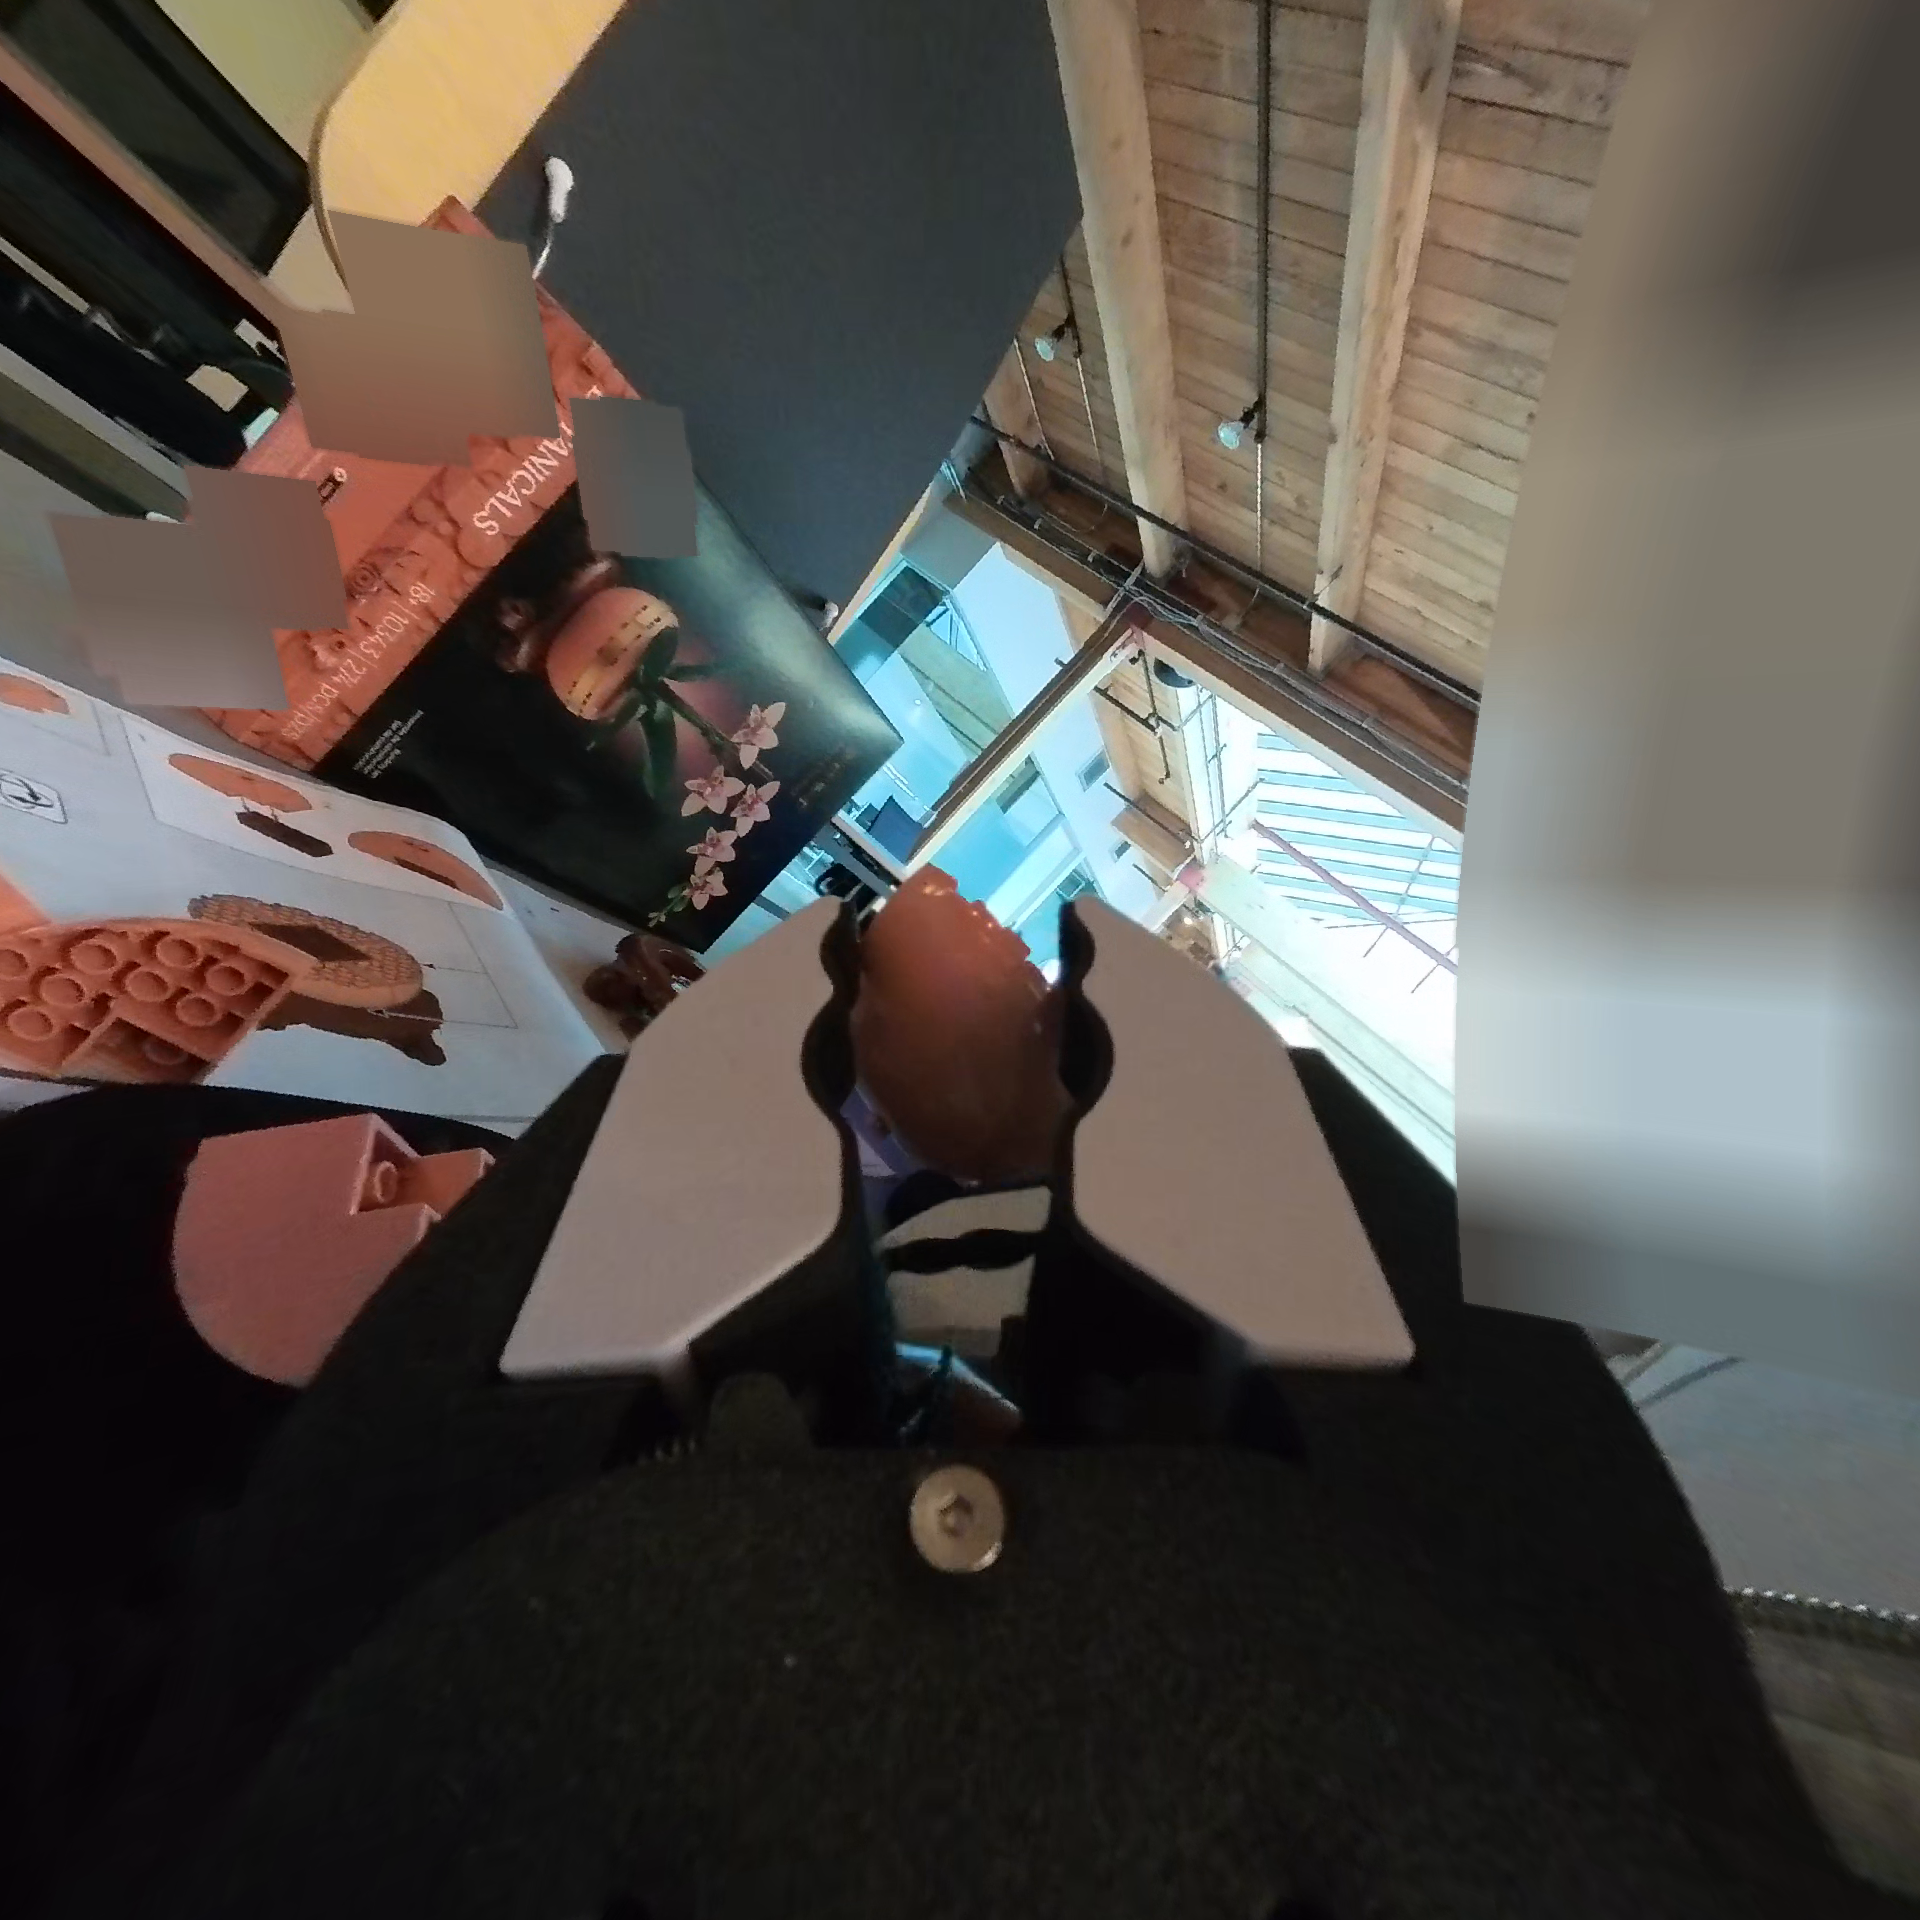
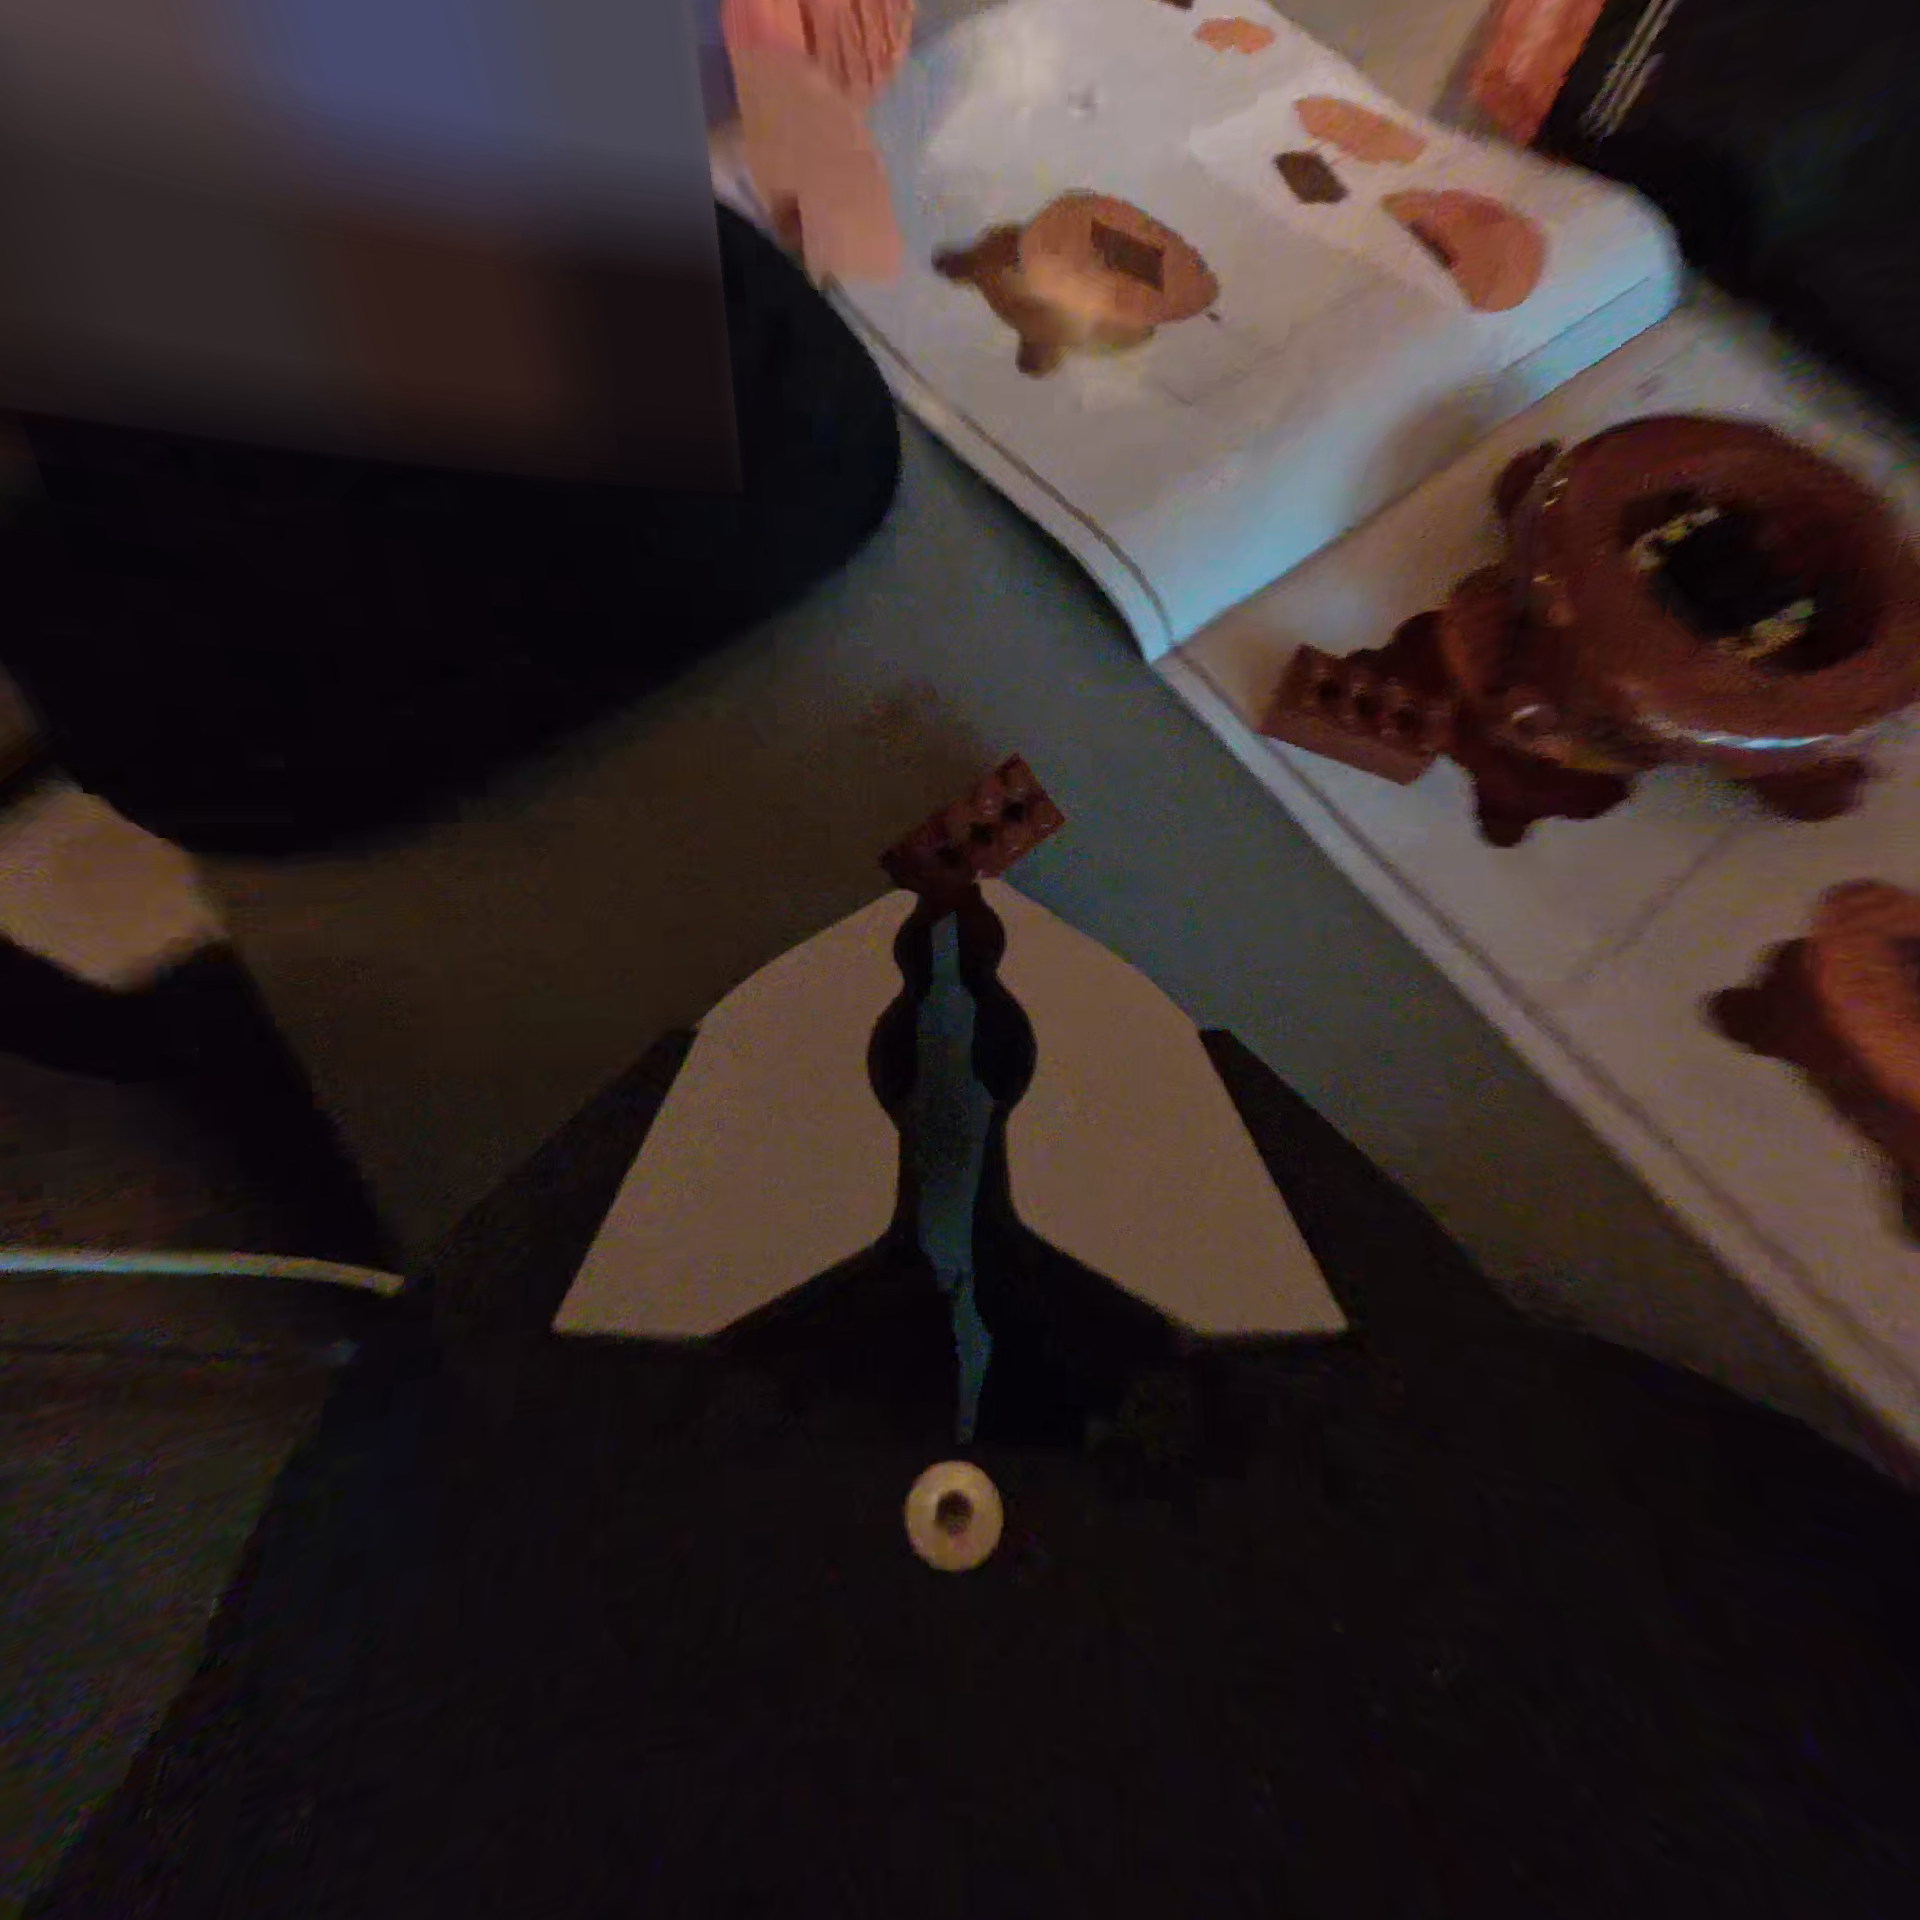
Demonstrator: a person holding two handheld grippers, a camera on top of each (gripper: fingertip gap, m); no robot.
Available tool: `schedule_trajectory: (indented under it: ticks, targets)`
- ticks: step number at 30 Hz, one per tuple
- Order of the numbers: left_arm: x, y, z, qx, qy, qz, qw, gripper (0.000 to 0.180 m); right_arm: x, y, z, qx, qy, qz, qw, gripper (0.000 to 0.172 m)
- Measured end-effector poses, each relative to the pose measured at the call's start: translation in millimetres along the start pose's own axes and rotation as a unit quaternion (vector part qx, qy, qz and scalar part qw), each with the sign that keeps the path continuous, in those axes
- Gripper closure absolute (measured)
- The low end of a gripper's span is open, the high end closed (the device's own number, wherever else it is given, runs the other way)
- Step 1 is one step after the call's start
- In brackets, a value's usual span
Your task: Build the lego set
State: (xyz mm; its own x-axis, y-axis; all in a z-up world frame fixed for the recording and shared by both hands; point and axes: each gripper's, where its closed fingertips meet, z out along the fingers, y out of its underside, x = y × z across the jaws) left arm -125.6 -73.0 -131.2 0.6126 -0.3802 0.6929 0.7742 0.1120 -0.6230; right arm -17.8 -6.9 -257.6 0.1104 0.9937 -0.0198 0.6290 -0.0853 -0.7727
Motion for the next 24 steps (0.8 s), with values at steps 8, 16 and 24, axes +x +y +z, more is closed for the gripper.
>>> schedule_trajectory:
  ticks: [8, 16, 24]
  targets:
    - [-0.3, -1.9, -2.0, 0.004, 0.010, -0.020, 1.000, 0.145, -17.6, -29.9, -9.3, 0.020, -0.314, 0.348, 0.883, 0.172]
    - [0.1, -2.6, -3.5, 0.006, 0.015, -0.026, 1.000, 0.145, 9.4, -42.4, -1.3, 0.026, -0.162, 0.095, 0.982, 0.150]
    - [0.6, -5.3, -5.2, 0.018, 0.013, -0.017, 1.000, 0.145, -9.2, -53.0, 53.3, -0.023, -0.021, -0.083, 0.996, 0.124]
